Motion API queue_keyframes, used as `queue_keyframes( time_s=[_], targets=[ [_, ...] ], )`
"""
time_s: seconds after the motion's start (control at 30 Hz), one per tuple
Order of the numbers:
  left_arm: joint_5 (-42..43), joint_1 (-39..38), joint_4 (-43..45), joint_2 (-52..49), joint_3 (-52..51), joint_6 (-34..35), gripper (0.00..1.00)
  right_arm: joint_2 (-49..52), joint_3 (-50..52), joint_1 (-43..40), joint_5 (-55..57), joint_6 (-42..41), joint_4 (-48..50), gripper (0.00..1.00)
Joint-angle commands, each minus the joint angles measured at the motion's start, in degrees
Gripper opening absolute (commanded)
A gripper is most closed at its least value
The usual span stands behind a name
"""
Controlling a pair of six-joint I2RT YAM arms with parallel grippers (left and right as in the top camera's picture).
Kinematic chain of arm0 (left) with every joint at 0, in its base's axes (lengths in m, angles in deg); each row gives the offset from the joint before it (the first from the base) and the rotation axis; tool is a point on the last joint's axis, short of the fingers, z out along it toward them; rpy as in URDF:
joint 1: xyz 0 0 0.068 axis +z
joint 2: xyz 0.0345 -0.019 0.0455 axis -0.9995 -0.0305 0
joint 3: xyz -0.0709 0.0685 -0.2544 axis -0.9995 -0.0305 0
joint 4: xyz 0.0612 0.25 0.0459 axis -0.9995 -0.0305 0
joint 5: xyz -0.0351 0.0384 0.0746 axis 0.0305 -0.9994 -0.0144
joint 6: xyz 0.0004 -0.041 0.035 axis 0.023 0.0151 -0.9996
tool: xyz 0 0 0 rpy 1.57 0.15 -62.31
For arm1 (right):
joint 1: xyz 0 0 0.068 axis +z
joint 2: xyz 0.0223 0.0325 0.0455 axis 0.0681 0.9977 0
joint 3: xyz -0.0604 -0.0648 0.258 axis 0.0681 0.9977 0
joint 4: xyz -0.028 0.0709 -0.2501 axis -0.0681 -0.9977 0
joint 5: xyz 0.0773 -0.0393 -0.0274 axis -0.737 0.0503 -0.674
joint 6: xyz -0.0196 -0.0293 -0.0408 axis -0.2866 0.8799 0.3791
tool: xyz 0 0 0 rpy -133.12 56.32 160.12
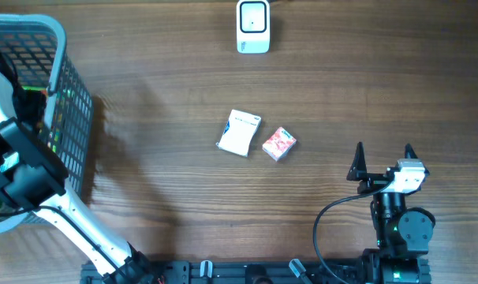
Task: Scan the item barcode
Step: 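Reach into the basket and grasp the green candy bag with left gripper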
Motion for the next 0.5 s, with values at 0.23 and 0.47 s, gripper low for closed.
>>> queue_keyframes(
  time_s=[0.23, 0.47],
  targets=[
    [2.86, 1.4, -12.0, 16.06, 3.85, -0.35, 0.04, -0.37, 0.07, 0.28, -0.07, 0.98, 0.33, 1.0],
    [6.05, -1.7, -12.09, 50.18, 3.85, 0.5, 0.04, -0.37, 0.07, 0.28, -0.07, 0.98, 0.35, 1.0]
  ],
)
